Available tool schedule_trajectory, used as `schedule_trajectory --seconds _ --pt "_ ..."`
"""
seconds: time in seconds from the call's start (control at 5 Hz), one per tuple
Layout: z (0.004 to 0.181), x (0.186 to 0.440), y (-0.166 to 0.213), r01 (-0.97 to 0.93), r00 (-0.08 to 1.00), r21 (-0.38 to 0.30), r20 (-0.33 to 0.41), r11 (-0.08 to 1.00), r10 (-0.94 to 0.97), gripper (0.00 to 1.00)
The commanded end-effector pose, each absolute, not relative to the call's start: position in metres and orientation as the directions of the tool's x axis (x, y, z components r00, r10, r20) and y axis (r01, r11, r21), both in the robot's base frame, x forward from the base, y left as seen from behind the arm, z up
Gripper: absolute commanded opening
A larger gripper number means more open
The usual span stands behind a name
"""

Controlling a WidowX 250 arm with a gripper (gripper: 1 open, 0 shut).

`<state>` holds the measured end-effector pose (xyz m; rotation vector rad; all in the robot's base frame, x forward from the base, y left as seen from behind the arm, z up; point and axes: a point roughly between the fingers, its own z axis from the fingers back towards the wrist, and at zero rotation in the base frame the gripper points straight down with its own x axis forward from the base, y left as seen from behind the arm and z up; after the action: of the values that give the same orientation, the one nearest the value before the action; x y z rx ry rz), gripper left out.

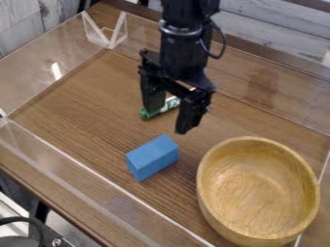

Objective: Put the blue block in the brown bowl

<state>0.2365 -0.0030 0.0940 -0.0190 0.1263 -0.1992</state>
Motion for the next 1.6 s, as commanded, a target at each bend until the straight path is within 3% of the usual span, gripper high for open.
schedule_trajectory --seconds 0.0,1.4 --pt "0.103 0.236 -0.002 0.227 0.972 -0.018 -0.062 0.974 -0.228 1.0" --pt "0.069 0.225 0.009 0.302 0.952 -0.054 -0.035 0.952 -0.304 1.0"
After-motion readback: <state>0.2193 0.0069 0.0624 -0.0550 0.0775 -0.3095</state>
